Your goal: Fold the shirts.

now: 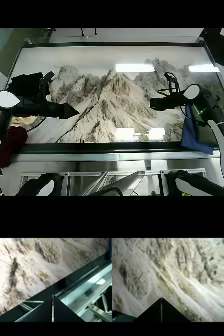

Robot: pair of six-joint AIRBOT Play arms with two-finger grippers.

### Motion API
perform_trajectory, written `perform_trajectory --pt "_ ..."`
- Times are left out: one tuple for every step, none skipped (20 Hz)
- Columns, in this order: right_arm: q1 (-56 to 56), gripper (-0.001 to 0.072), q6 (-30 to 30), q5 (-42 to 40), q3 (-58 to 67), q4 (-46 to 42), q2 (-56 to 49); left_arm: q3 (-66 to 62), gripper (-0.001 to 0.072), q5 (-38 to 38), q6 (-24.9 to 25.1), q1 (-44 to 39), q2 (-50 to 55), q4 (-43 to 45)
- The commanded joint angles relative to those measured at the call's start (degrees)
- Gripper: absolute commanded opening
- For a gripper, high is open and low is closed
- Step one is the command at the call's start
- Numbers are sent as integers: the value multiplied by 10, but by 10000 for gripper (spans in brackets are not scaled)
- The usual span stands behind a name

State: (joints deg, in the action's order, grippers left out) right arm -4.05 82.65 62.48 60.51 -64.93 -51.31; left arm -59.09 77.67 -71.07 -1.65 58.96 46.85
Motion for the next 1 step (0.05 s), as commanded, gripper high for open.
perform_trajectory --pt "-3 23 0 1 0 -2 -2 7 13 -1 1 0 -5 0"
